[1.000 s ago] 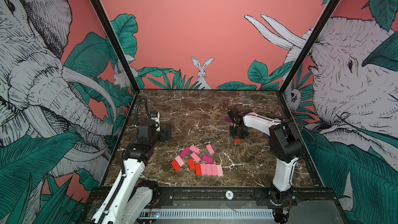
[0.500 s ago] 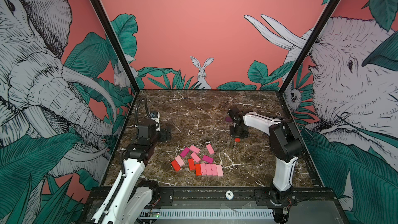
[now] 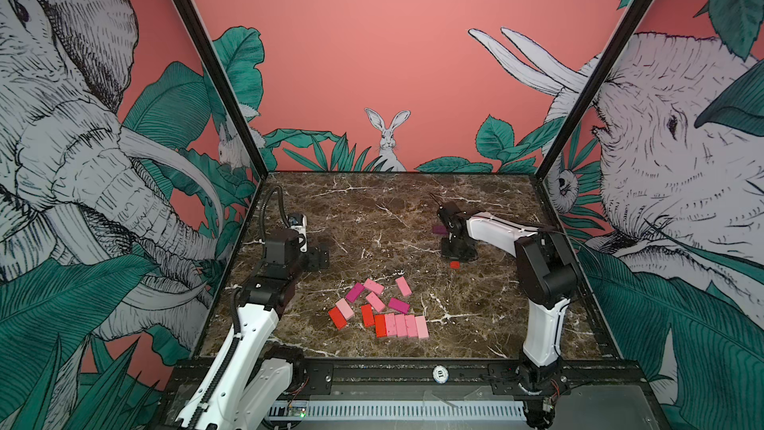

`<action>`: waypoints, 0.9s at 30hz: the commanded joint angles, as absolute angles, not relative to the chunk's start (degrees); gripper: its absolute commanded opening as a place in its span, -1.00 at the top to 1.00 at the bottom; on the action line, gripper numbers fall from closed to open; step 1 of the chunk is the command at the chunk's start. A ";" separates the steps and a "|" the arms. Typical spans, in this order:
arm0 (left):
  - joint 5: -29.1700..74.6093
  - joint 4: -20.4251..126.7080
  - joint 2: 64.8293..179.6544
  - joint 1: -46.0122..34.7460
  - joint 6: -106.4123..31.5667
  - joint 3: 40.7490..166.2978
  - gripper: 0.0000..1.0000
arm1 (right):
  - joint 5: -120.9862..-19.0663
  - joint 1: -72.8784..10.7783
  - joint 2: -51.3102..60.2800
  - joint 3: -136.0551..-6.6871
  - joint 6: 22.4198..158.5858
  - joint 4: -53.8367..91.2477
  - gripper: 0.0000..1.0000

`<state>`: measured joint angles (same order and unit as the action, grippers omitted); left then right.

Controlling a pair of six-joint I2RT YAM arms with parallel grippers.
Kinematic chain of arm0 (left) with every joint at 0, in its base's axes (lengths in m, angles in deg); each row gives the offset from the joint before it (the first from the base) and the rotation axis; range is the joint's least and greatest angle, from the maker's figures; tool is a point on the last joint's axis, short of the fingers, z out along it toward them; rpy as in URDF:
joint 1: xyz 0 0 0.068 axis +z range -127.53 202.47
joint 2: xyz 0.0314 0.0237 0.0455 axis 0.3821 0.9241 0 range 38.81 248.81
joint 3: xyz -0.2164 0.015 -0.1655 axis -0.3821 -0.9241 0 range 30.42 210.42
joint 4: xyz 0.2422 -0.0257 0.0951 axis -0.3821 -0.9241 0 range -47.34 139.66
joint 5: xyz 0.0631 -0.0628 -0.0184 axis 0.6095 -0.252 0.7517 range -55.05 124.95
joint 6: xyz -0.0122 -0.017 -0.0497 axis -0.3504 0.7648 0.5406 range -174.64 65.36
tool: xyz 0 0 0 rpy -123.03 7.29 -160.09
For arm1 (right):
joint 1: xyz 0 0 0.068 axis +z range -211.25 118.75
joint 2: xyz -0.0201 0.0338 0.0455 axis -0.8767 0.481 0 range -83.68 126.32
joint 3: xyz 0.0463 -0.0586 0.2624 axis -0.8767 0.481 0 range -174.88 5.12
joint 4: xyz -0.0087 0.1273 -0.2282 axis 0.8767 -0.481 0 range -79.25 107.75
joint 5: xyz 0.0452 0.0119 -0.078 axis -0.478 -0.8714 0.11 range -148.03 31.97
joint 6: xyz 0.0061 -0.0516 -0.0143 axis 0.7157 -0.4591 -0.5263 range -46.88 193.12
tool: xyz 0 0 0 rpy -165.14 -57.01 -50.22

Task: Assemble the letter t with building blocks
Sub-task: Assemble the building block at the center of the board.

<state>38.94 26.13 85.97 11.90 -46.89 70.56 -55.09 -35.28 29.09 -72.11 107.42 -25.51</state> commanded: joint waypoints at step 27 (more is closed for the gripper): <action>39.30 25.57 85.79 11.87 -46.78 71.82 -0.98 | -52.11 -36.08 29.26 -68.87 108.10 -23.31 0.14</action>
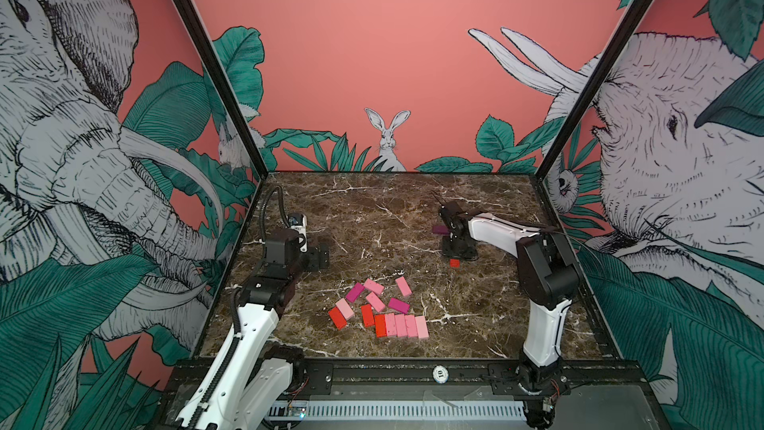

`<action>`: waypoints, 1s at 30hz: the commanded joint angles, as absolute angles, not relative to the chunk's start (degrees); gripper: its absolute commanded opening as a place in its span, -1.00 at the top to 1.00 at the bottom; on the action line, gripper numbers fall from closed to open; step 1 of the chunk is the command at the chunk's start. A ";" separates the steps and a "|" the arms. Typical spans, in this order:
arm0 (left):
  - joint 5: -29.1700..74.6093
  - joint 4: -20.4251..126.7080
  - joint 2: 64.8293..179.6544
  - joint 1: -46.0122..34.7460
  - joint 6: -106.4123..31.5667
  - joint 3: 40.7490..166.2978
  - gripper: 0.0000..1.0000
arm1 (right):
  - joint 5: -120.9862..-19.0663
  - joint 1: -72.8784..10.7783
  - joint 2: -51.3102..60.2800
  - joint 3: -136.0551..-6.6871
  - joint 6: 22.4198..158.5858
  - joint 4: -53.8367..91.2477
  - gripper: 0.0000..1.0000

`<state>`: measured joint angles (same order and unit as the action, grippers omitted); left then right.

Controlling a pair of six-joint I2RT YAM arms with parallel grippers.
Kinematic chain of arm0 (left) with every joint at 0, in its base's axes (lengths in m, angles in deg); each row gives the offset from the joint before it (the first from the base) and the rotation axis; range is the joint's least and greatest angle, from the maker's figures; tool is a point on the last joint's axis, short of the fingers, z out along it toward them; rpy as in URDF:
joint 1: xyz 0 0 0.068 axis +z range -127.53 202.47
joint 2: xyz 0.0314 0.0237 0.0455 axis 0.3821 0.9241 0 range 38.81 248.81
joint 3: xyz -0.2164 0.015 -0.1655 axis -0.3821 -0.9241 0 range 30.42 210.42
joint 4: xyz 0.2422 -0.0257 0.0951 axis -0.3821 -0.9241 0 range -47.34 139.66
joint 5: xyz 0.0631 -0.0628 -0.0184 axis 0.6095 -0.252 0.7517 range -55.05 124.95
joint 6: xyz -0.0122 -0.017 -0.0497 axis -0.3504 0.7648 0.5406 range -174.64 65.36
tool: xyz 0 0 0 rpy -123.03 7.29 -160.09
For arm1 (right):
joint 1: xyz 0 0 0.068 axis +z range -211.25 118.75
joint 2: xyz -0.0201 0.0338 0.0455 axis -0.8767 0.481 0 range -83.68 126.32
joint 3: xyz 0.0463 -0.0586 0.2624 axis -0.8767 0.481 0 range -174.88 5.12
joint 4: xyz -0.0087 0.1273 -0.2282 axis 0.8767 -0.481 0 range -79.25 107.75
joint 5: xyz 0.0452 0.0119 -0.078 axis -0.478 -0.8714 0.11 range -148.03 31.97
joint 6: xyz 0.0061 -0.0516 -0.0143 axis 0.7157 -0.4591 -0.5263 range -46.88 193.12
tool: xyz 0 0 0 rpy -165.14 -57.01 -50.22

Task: Assemble the letter t with building blocks
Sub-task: Assemble the building block at the center of the board.

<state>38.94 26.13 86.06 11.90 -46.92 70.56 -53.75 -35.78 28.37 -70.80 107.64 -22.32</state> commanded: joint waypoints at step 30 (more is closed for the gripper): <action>39.35 25.67 85.84 11.94 -46.91 71.90 -0.98 | -50.06 -36.04 29.33 -68.77 106.11 -24.53 0.20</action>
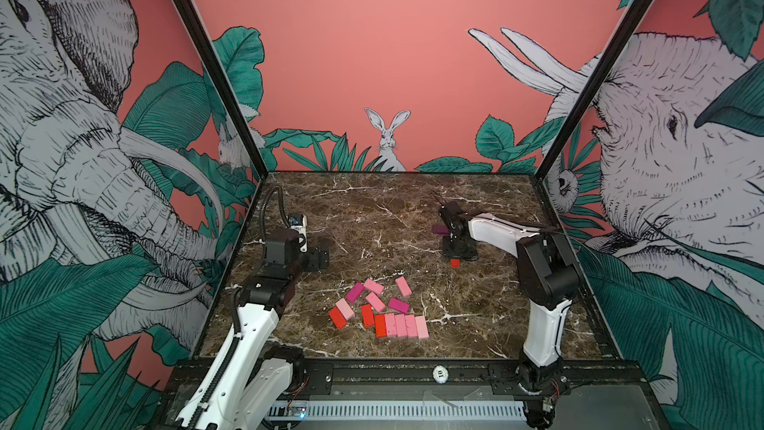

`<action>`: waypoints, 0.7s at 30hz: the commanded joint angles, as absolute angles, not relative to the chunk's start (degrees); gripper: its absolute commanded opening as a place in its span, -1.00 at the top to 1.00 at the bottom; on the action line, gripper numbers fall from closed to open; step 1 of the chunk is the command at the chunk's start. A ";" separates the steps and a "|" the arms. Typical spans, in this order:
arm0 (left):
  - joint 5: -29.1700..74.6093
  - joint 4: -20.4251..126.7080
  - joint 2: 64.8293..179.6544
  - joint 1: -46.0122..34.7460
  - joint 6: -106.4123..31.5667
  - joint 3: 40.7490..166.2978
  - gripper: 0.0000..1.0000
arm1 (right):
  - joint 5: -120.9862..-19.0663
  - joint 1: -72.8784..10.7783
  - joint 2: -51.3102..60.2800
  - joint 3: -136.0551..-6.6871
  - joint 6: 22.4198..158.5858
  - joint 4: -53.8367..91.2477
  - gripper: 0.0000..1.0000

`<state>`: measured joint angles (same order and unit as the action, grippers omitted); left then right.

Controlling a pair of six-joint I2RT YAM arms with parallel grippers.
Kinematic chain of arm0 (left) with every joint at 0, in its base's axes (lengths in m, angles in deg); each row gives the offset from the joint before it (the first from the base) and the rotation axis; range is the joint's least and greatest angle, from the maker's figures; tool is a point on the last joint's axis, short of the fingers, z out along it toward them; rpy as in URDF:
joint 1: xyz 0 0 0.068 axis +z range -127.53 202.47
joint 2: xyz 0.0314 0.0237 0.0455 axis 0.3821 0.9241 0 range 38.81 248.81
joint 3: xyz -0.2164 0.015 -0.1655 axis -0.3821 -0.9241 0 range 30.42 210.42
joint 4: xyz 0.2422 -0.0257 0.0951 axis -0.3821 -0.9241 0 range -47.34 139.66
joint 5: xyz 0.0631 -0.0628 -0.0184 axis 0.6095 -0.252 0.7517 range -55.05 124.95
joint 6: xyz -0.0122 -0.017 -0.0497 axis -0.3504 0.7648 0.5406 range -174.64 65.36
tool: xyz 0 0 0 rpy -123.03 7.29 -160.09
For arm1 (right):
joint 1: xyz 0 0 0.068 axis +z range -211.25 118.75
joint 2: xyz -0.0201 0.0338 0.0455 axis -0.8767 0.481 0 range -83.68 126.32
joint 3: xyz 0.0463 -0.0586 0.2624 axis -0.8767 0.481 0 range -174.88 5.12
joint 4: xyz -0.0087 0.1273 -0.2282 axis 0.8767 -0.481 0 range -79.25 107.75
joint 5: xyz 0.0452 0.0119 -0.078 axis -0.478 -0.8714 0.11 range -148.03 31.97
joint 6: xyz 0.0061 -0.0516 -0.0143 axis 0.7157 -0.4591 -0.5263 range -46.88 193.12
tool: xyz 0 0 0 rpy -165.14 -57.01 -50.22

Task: Assemble the letter t with building blocks
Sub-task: Assemble the building block at the center of the board.

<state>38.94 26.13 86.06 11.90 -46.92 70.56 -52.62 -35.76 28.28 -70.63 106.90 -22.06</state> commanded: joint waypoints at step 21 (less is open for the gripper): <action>39.58 25.46 85.77 11.94 -46.87 71.84 -0.98 | -52.10 -36.07 29.61 -68.46 104.41 -23.60 0.23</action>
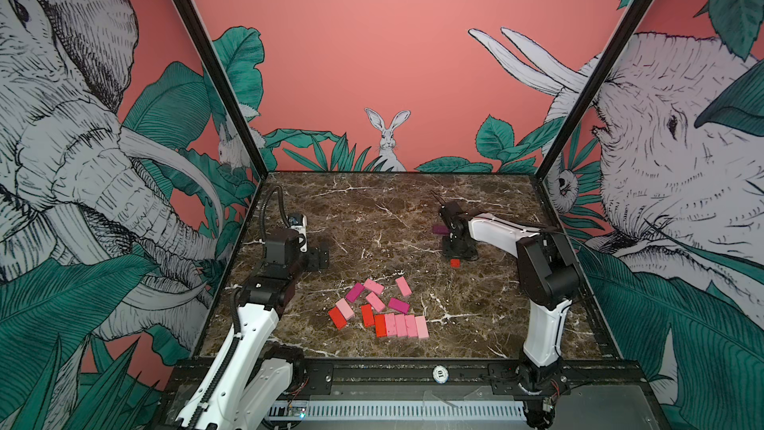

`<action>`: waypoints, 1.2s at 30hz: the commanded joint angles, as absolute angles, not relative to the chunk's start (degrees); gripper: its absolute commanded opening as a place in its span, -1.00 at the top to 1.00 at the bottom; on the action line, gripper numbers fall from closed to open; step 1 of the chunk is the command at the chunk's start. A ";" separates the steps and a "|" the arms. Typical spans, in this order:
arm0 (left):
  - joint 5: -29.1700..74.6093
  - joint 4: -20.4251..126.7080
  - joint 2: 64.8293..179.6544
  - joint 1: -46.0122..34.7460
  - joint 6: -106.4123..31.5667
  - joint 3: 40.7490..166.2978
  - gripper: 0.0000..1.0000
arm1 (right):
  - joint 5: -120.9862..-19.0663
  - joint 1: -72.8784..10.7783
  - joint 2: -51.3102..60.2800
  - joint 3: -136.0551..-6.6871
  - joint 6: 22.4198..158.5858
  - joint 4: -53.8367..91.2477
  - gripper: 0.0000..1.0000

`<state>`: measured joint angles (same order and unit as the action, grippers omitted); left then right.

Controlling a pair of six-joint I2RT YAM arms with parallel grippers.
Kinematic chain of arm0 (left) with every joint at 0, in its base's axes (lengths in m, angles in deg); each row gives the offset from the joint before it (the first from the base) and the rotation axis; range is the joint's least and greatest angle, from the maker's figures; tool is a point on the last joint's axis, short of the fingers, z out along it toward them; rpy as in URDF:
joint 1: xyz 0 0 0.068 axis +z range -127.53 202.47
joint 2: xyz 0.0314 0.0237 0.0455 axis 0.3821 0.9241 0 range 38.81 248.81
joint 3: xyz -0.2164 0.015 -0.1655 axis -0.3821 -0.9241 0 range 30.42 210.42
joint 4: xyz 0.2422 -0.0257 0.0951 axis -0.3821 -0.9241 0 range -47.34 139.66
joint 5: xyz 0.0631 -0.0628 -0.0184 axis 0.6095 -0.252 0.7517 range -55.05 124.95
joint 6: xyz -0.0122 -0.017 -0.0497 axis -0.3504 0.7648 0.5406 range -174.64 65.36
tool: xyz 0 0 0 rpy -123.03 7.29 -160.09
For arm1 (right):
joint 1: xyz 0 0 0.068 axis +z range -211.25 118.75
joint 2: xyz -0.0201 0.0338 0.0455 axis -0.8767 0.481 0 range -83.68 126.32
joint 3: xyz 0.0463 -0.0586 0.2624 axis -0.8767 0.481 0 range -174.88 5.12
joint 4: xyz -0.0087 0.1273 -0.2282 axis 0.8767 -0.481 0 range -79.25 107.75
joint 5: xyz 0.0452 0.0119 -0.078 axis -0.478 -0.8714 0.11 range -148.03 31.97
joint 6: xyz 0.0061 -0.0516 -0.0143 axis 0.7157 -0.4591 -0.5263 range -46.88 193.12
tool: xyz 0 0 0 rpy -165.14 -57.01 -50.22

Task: Assemble the letter t with building blocks
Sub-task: Assemble the building block at the center of the board, then pick up the building block from the center of the board.

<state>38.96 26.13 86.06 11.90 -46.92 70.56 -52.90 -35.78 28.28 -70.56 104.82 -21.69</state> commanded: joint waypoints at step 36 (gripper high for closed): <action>40.47 24.75 86.42 11.98 -46.86 72.25 -0.98 | -71.63 -25.69 -8.51 -50.43 95.71 -36.23 -0.14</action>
